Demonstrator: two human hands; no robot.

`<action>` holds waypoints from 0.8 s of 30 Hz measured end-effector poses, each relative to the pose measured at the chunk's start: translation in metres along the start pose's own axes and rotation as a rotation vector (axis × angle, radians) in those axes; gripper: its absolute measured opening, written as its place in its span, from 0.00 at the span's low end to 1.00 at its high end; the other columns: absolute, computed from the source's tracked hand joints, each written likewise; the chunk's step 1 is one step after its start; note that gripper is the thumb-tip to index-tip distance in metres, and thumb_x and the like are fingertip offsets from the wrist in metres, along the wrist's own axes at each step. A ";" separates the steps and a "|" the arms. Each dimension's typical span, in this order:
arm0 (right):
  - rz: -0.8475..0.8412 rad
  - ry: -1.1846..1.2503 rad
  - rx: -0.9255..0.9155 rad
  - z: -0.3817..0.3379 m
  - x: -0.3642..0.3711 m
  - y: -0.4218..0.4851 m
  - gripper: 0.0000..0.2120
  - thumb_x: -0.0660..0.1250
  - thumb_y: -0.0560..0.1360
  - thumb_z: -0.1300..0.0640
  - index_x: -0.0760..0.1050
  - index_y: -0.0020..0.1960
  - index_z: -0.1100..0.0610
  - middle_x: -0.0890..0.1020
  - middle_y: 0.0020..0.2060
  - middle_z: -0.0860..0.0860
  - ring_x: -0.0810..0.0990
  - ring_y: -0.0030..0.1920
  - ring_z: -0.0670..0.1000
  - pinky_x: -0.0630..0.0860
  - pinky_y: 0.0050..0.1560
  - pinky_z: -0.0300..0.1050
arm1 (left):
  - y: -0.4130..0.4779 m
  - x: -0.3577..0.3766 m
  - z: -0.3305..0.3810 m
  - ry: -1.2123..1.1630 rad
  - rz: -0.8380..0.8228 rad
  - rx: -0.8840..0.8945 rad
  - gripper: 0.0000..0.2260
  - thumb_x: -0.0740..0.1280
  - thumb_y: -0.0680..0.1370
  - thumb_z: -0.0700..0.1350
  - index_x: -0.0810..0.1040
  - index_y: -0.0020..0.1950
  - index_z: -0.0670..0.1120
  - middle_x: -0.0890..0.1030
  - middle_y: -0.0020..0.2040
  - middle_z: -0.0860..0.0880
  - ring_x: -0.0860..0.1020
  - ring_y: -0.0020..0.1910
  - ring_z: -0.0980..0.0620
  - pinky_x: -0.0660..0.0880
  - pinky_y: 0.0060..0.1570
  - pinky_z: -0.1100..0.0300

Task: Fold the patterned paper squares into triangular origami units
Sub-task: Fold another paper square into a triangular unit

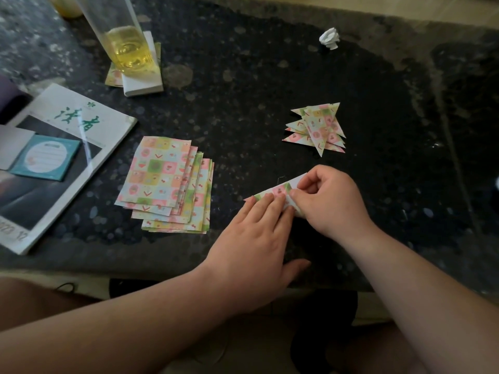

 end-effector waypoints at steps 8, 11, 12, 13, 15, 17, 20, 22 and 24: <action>0.015 0.036 0.010 0.002 0.001 0.001 0.09 0.76 0.75 0.55 0.75 0.44 0.48 0.81 0.36 0.45 0.80 0.37 0.43 0.71 0.36 0.36 | 0.000 0.002 0.000 0.008 -0.017 -0.012 0.38 0.47 0.82 0.68 0.42 0.83 0.46 0.41 0.83 0.45 0.37 0.82 0.47 0.40 0.80 0.47; 0.010 0.044 0.019 0.003 0.001 0.002 0.09 0.76 0.75 0.55 0.75 0.44 0.49 0.81 0.36 0.45 0.80 0.37 0.43 0.71 0.36 0.36 | 0.001 0.002 0.000 0.005 -0.016 -0.012 0.38 0.47 0.82 0.68 0.42 0.83 0.46 0.41 0.83 0.46 0.37 0.82 0.48 0.40 0.80 0.47; 0.009 0.045 0.022 0.003 0.001 0.002 0.09 0.76 0.75 0.55 0.75 0.44 0.48 0.81 0.36 0.45 0.80 0.37 0.43 0.71 0.36 0.36 | 0.001 0.003 0.000 0.006 -0.014 -0.012 0.39 0.47 0.82 0.68 0.42 0.83 0.46 0.41 0.83 0.45 0.37 0.82 0.48 0.40 0.80 0.47; 0.009 0.046 0.024 0.003 0.001 0.002 0.09 0.76 0.75 0.55 0.76 0.44 0.48 0.81 0.36 0.45 0.80 0.37 0.43 0.72 0.36 0.36 | 0.001 0.003 0.000 0.007 -0.010 -0.015 0.39 0.48 0.82 0.68 0.42 0.83 0.45 0.41 0.83 0.45 0.37 0.82 0.47 0.40 0.80 0.47; 0.012 0.051 0.022 0.003 0.001 0.002 0.08 0.76 0.75 0.56 0.76 0.45 0.48 0.81 0.36 0.45 0.80 0.37 0.43 0.72 0.36 0.36 | 0.001 0.004 0.001 0.008 -0.005 -0.021 0.39 0.48 0.82 0.68 0.42 0.83 0.45 0.41 0.83 0.45 0.37 0.82 0.47 0.40 0.80 0.47; 0.012 0.051 0.022 0.004 0.002 0.003 0.07 0.75 0.76 0.56 0.78 0.46 0.48 0.81 0.36 0.45 0.80 0.37 0.43 0.71 0.35 0.35 | 0.001 0.004 0.001 0.006 -0.008 -0.027 0.39 0.48 0.82 0.68 0.42 0.83 0.45 0.40 0.83 0.44 0.36 0.81 0.46 0.39 0.80 0.47; 0.008 0.058 0.028 0.005 0.004 0.004 0.06 0.75 0.76 0.57 0.79 0.47 0.47 0.81 0.37 0.45 0.80 0.38 0.42 0.70 0.35 0.34 | 0.001 0.004 0.001 0.009 -0.011 -0.028 0.39 0.48 0.82 0.68 0.41 0.83 0.45 0.39 0.83 0.43 0.36 0.81 0.46 0.39 0.80 0.47; 0.004 0.056 0.025 0.005 0.004 0.004 0.06 0.74 0.76 0.57 0.80 0.46 0.47 0.82 0.38 0.44 0.80 0.39 0.42 0.70 0.36 0.33 | 0.001 0.005 0.001 0.017 -0.015 -0.027 0.39 0.48 0.82 0.68 0.41 0.83 0.45 0.39 0.83 0.43 0.36 0.81 0.46 0.40 0.80 0.46; 0.005 0.049 0.010 0.005 0.005 0.005 0.06 0.74 0.77 0.57 0.81 0.46 0.46 0.81 0.38 0.43 0.80 0.39 0.41 0.70 0.36 0.33 | 0.002 0.006 0.000 0.026 -0.022 -0.026 0.39 0.48 0.82 0.68 0.41 0.83 0.44 0.39 0.83 0.43 0.35 0.81 0.45 0.40 0.80 0.46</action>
Point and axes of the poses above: each hand's wrist, its own y-axis towards the middle knuckle, its own x-axis out of the palm, z = x × y, the point moved 6 cm from there along y, towards the middle knuckle
